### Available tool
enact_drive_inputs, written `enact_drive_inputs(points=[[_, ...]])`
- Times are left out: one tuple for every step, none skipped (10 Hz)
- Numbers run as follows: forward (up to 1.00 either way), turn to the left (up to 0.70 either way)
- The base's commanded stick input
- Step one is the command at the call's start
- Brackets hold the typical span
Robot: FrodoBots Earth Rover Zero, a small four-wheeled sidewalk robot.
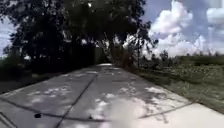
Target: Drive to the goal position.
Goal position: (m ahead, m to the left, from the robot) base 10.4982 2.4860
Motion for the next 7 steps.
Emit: enact_drive_inputs(points=[[0.85, 0.00], [0.85, 0.00], [0.85, 0.00], [0.85, 0.00], [0.85, 0.00], [0.85, 0.00], [0.85, 0.00]])
